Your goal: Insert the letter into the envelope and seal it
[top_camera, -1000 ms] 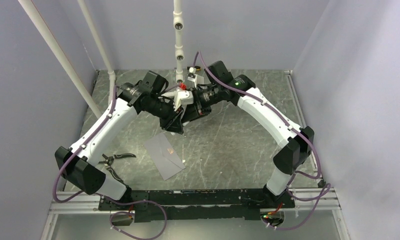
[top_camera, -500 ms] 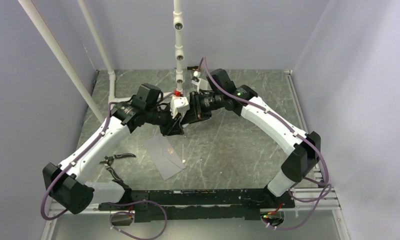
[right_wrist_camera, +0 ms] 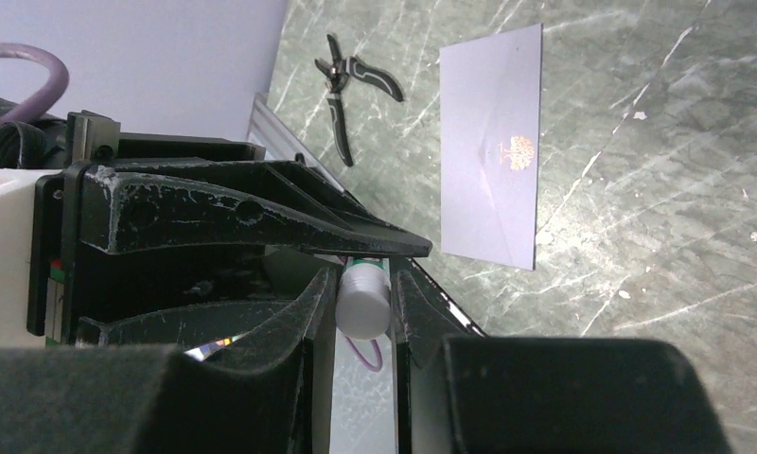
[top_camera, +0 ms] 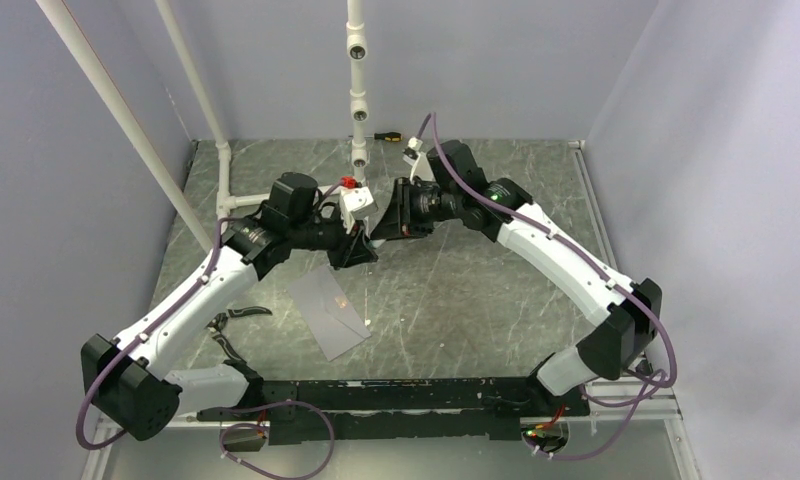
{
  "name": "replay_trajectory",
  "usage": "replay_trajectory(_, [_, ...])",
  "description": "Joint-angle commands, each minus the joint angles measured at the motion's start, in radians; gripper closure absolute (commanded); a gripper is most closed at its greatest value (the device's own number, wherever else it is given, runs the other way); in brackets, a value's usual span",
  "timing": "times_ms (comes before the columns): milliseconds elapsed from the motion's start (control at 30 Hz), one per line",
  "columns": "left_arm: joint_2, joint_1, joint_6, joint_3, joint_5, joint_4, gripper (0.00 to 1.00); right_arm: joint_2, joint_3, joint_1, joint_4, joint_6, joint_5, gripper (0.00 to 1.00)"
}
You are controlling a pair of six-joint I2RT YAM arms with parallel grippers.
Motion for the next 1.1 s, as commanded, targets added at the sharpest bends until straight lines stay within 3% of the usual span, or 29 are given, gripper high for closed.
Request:
replay_trajectory(0, [-0.068,0.032,-0.058,0.021,-0.103,0.289,0.90,-0.047,-0.062,0.002,-0.220,0.022,0.010,1.00])
replay_trajectory(267, [-0.051,0.032,-0.073,0.034,-0.109,0.286,0.92,-0.068,-0.076,-0.009,-0.214,0.044,0.002,1.00])
replay_trajectory(533, [-0.048,0.034,-0.106,0.039,-0.137,0.299,0.83,-0.159,-0.189,-0.071,-0.117,0.162,-0.036,1.00])
replay_trajectory(700, [-0.029,0.035,-0.111,0.052,-0.124,0.285,0.88,-0.200,-0.233,-0.105,-0.066,0.210,-0.076,1.00])
replay_trajectory(767, [-0.025,0.034,-0.101,0.057,-0.114,0.280,0.97,-0.216,-0.255,-0.114,-0.039,0.228,-0.099,1.00])
replay_trajectory(867, [-0.015,0.034,-0.054,0.067,-0.051,0.264,0.98,-0.201,-0.244,-0.116,-0.047,0.175,-0.136,1.00])
replay_trajectory(933, [-0.009,0.034,-0.022,0.070,-0.004,0.255,0.98,-0.157,-0.176,-0.114,-0.125,0.049,-0.162,0.99])
replay_trajectory(1067, [-0.012,0.034,0.023,0.060,0.038,0.265,0.98,-0.123,-0.066,-0.127,-0.232,-0.072,-0.126,0.83])
